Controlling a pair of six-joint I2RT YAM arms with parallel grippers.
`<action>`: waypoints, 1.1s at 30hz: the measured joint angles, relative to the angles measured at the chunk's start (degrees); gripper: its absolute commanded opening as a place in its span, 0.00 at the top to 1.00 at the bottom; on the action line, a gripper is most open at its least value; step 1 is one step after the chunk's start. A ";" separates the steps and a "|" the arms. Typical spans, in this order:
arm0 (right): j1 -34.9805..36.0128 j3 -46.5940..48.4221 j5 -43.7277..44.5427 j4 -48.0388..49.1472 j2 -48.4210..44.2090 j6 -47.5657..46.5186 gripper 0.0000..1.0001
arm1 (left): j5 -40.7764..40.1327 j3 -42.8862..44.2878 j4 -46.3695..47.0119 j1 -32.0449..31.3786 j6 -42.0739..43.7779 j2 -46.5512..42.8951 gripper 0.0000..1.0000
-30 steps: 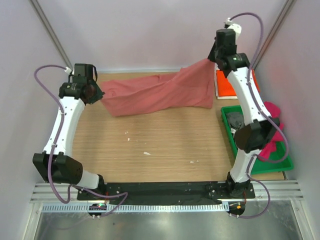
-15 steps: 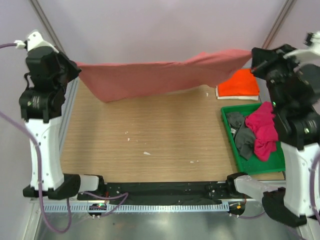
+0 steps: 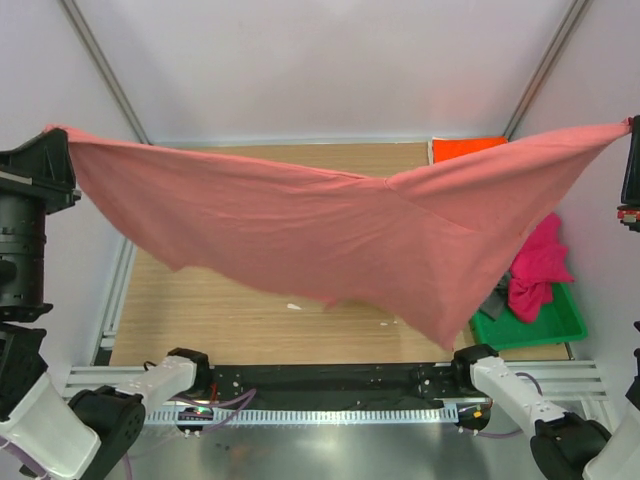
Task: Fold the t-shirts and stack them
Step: Flatten the tshirt out
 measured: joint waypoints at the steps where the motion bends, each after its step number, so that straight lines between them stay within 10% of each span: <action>1: 0.00 0.31 -0.20 0.57 0.26 0.15 0.99 | -0.59 0.44 0.15 -0.39 0.61 0.17 1.00; 25: -0.11 -15.74 2.51 22.36 58.64 -0.85 0.99 | 1.18 -30.21 19.63 15.19 3.32 49.37 1.00; 33: -0.46 -7.21 3.06 25.24 74.29 -2.64 0.99 | 4.94 -20.37 28.55 17.03 2.86 69.70 1.00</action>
